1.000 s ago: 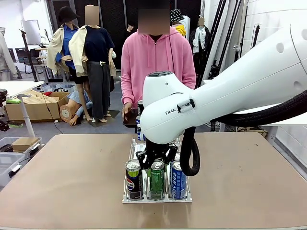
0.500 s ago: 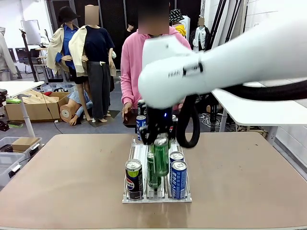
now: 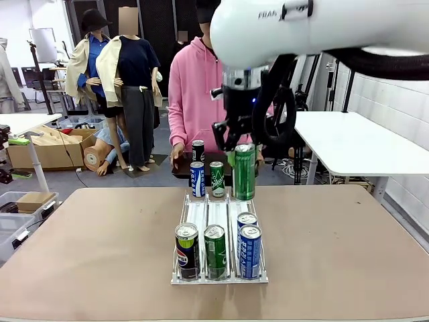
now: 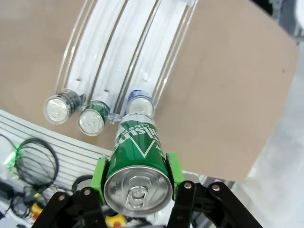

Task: Retrieve and hand over the desired beverage to the person.
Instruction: Pick up another can of the same type that the person held from the Automatic Can Dispenser, then place the picked can on the Handle tray extended by the person.

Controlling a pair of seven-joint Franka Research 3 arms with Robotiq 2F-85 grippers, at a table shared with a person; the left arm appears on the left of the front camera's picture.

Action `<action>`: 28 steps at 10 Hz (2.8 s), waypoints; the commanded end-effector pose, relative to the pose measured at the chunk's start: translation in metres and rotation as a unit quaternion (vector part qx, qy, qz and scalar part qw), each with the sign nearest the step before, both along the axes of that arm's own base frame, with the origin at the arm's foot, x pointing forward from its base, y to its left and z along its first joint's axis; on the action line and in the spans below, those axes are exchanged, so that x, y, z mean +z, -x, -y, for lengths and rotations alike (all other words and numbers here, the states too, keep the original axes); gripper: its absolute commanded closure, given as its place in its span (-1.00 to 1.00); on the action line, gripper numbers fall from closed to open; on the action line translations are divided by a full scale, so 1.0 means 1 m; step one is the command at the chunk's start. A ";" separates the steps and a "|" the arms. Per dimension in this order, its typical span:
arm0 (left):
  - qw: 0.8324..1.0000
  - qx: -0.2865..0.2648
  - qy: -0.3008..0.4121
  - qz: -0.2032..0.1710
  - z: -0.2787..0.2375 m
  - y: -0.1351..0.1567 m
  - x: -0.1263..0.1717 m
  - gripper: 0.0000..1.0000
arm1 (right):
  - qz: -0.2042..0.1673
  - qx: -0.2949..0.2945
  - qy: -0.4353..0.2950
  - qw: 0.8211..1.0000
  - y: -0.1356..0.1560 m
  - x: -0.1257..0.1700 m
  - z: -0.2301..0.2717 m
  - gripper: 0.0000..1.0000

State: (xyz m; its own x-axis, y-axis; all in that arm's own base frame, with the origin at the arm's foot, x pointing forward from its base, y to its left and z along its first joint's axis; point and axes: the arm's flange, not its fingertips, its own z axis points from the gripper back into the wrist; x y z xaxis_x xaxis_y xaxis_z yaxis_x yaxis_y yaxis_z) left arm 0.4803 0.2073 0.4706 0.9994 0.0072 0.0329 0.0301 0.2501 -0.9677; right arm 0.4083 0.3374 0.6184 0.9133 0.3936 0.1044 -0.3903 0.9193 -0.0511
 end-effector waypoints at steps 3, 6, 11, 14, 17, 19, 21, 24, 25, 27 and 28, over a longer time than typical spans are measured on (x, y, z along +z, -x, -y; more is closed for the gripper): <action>1.000 0.003 -0.001 0.001 0.001 0.003 0.001 -1.00 | 0.008 -0.021 -0.006 1.000 -0.017 0.036 0.062 1.00; 1.000 0.003 -0.001 0.001 0.001 0.003 0.001 -1.00 | 0.028 -0.029 -0.002 0.999 -0.024 0.048 0.117 1.00; 1.000 0.003 -0.001 0.001 0.001 0.003 0.001 -1.00 | 0.047 -0.033 -0.011 0.998 -0.036 0.050 0.196 1.00; 1.000 0.003 -0.001 0.001 0.001 0.003 0.001 -1.00 | 0.042 -0.044 -0.015 0.998 -0.034 0.036 0.217 1.00; 1.000 0.003 -0.001 0.001 0.001 0.003 0.001 -1.00 | 0.042 -0.031 -0.017 0.998 -0.028 0.035 0.221 1.00; 1.000 0.003 -0.001 0.001 0.001 0.003 0.001 -1.00 | 0.029 -0.056 0.002 0.998 -0.038 0.035 0.217 1.00; 1.000 0.003 -0.001 0.001 0.001 0.003 0.001 -1.00 | 0.029 -0.056 0.002 0.998 -0.038 0.035 0.217 1.00; 1.000 0.003 -0.001 0.001 0.001 0.003 0.001 -1.00 | 0.029 -0.056 0.002 0.998 -0.038 0.035 0.217 1.00; 1.000 0.003 -0.001 0.001 0.001 0.003 0.001 -1.00 | 0.029 -0.056 0.002 0.998 -0.038 0.035 0.217 1.00; 1.000 0.003 -0.001 0.001 0.001 0.003 0.001 -1.00 | 0.029 -0.056 0.002 0.998 -0.038 0.035 0.217 1.00; 1.000 0.003 -0.001 0.001 0.001 0.003 0.001 -1.00 | 0.029 -0.056 0.002 0.998 -0.038 0.035 0.217 1.00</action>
